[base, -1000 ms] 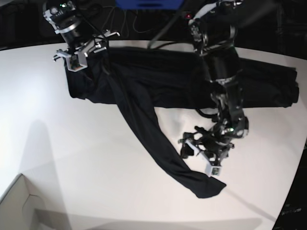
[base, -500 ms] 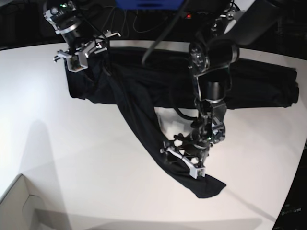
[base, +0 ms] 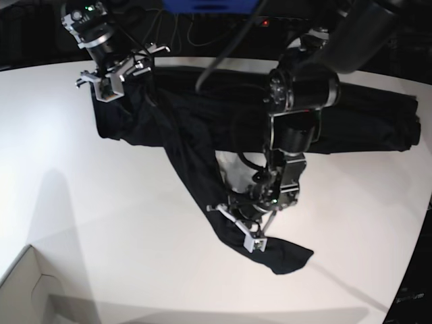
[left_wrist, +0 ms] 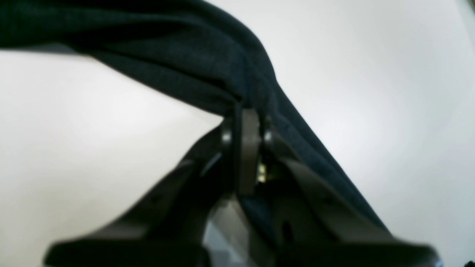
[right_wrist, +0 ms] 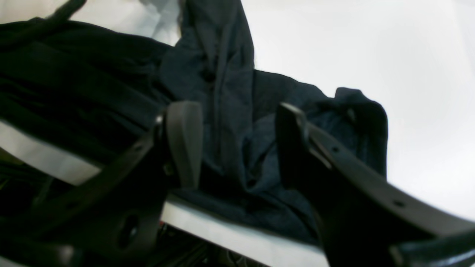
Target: Layout the t-shirt on the table in an organized manner, then fold the t-shirt properly
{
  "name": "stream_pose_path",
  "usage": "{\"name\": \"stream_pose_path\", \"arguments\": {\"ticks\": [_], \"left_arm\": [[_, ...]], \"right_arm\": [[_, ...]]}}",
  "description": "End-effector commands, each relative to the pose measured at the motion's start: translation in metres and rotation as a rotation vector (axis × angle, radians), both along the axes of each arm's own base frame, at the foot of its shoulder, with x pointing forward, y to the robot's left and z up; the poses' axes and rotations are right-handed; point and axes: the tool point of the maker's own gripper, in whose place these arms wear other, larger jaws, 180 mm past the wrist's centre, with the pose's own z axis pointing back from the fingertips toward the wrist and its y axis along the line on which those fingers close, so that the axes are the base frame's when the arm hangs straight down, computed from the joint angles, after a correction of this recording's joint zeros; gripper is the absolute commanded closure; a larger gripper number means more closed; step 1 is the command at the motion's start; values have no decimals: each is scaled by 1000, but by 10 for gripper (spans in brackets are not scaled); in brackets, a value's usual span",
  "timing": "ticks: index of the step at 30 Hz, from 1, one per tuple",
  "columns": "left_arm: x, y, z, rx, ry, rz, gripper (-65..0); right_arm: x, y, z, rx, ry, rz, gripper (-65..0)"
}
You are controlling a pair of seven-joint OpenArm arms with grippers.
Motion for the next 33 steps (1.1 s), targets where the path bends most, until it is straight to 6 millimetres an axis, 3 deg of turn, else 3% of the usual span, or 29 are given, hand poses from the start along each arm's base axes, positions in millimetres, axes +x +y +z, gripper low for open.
{"name": "stream_pose_path", "arguments": {"ticks": [1, 4, 7, 11, 14, 20, 29, 33], "left_arm": [[-1, 0, -1, 25, 34, -23, -9], [11, 9, 16, 17, -18, 8, -2], [23, 31, 42, 19, -40, 59, -2], [28, 77, 83, 45, -85, 154, -2], [20, 98, 115, 37, -131, 192, -2], [-26, 135, 153, 22, -169, 220, -2], [-115, 181, 175, 101, -251, 300, -2], [-144, 199, 171, 64, -245, 355, -2]], "right_arm": [[3, 1, 11, 17, -41, -1, -314], [3, 1, 11, 15, -39, -2, -314], [3, 1, 10, 15, -38, -2, -314], [4, 2, 10, 18, -39, 2, -314], [5, 2, 11, 18, -44, 1, -314], [12, 3, 14, 20, -59, 5, -314], [18, 3, 9, 24, -58, 4, -314], [21, 12, 9, 35, -63, 30, -314]]}}
